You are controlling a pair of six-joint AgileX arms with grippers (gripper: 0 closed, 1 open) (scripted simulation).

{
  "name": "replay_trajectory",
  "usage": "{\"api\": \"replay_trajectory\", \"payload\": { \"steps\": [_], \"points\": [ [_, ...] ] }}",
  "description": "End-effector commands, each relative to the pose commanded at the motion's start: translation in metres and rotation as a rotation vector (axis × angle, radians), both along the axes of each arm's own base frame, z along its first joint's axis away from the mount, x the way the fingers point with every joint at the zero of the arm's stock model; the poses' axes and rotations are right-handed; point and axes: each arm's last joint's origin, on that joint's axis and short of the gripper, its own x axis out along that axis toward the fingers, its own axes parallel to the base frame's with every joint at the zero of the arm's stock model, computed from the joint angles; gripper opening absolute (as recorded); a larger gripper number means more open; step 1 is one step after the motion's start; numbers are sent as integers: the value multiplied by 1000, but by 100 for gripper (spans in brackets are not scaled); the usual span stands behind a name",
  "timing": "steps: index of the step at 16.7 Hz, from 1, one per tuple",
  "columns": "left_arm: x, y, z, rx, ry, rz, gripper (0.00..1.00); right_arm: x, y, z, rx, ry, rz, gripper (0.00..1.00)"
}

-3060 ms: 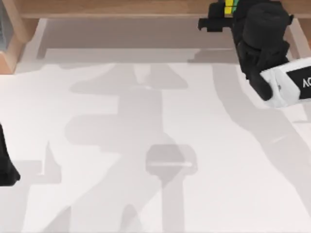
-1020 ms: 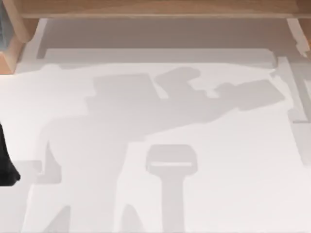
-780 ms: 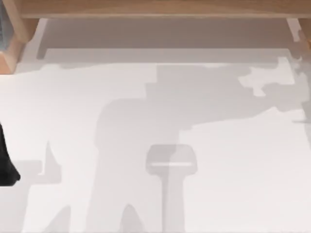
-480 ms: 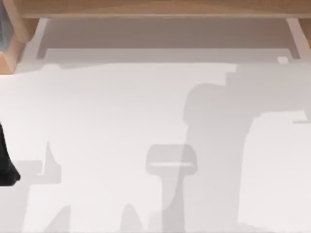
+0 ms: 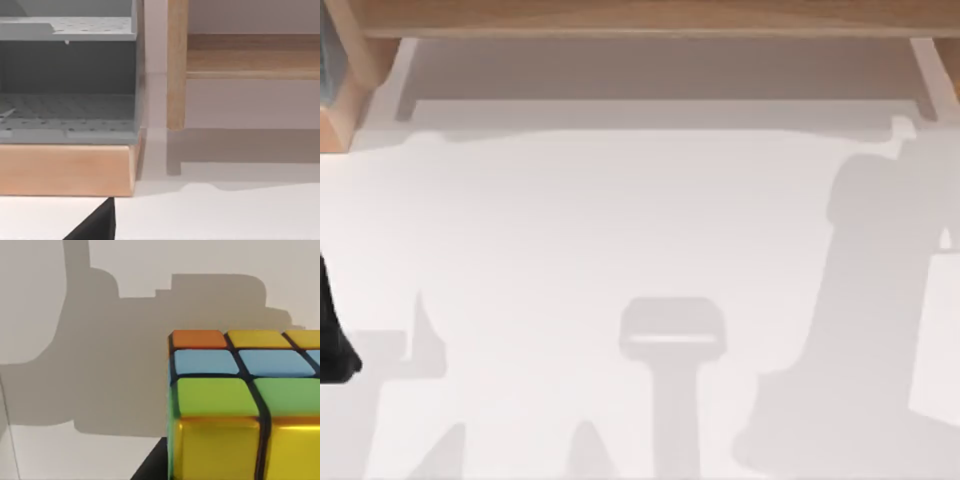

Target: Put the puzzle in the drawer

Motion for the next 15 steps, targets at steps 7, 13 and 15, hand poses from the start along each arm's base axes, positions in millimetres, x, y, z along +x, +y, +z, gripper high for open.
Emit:
{"api": "replay_trajectory", "payload": {
  "steps": [7, 13, 15],
  "points": [
    [0, 0, 0, 0, 0, 0, 100, 0, 0, 0, 0, 0, 0, 23],
    [0, 0, 0, 0, 0, 0, 100, 0, 0, 0, 0, 0, 0, 68],
    [0, 0, 0, 0, 0, 0, 100, 0, 0, 0, 0, 0, 0, 83]
  ]
}}
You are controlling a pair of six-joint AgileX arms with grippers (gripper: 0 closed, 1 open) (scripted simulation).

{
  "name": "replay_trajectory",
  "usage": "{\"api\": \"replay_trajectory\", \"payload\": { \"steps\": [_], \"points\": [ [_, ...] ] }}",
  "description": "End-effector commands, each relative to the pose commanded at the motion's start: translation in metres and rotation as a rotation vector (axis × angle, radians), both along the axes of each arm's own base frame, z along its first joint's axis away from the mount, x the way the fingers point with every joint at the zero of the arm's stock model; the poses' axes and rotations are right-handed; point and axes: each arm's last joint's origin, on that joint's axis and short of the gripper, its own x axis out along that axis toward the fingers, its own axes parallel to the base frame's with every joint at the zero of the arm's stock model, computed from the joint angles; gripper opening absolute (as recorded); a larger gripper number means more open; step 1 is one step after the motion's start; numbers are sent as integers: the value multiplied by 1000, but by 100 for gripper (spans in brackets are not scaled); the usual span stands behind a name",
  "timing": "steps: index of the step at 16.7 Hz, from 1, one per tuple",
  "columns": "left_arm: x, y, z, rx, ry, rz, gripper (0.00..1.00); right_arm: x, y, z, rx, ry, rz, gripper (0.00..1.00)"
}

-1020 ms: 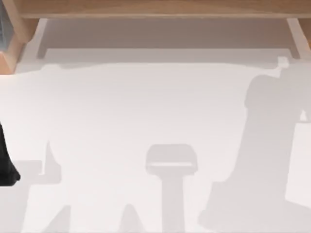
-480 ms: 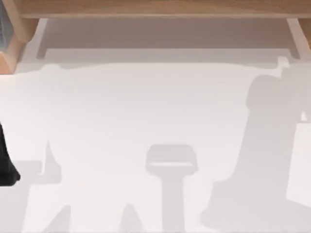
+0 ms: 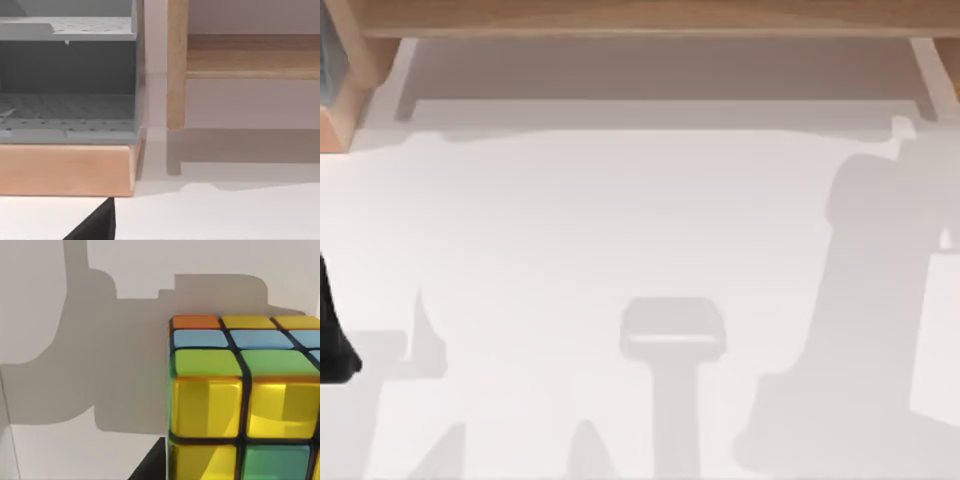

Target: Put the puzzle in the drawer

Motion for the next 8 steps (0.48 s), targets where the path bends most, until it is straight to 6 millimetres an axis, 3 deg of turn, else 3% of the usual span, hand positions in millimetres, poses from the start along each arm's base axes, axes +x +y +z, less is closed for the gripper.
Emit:
{"api": "replay_trajectory", "payload": {
  "steps": [2, 8],
  "points": [
    [0, 0, 0, 0, 0, 0, 100, 0, 0, 0, 0, 0, 0, 98],
    [0, 0, 0, 0, 0, 0, 100, 0, 0, 0, 0, 0, 0, 100]
  ]
}}
